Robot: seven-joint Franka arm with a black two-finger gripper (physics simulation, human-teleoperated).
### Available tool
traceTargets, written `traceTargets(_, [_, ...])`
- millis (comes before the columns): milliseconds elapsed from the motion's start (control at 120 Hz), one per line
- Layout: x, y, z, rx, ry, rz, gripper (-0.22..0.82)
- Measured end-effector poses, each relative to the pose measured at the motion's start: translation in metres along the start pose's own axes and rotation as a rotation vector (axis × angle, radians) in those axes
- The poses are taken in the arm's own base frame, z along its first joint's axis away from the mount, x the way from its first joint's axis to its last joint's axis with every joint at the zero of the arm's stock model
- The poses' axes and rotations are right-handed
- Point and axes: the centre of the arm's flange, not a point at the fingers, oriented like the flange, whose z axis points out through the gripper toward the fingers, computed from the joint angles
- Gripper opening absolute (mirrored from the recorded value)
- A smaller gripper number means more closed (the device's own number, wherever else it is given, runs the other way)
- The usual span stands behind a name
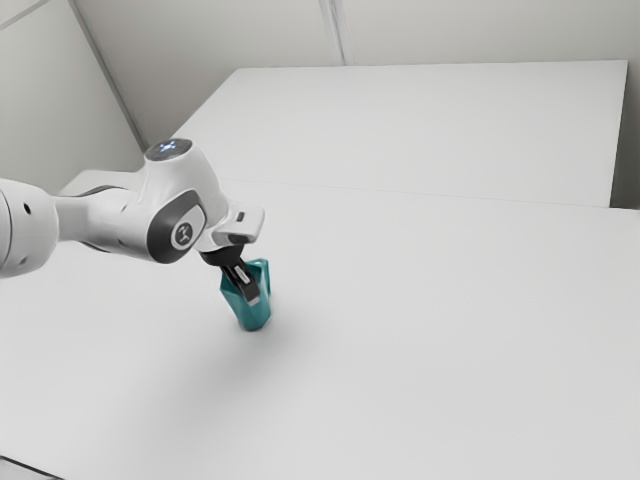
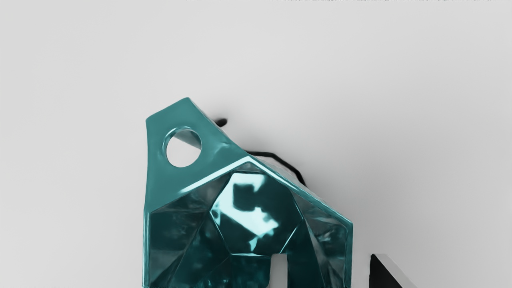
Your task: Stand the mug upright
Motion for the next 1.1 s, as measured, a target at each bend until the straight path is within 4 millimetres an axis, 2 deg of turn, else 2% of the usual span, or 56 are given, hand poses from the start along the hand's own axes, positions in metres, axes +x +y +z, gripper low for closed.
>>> traceTargets(150, [0.000,0.001,-0.002,0.000,0.001,-0.012,0.38])
traceTargets(242, [-0.001,0.001,-0.010,0.006,0.007,-0.020,0.46])
traceTargets(350, [0.001,0.005,-0.027,0.013,0.015,-0.017,0.52])
traceTargets(483, [0.007,0.005,-0.064,0.038,0.047,-0.017,0.56])
traceTargets(583, [0.023,-0.007,-0.111,0.063,0.082,-0.024,0.58])
traceTargets(708, [0.031,-0.022,-0.148,0.066,0.079,-0.045,0.59])
traceTargets(917, [0.047,-0.062,-0.185,0.058,0.044,-0.087,0.60])
traceTargets(1100, [0.054,-0.086,-0.209,0.047,0.006,-0.116,0.60])
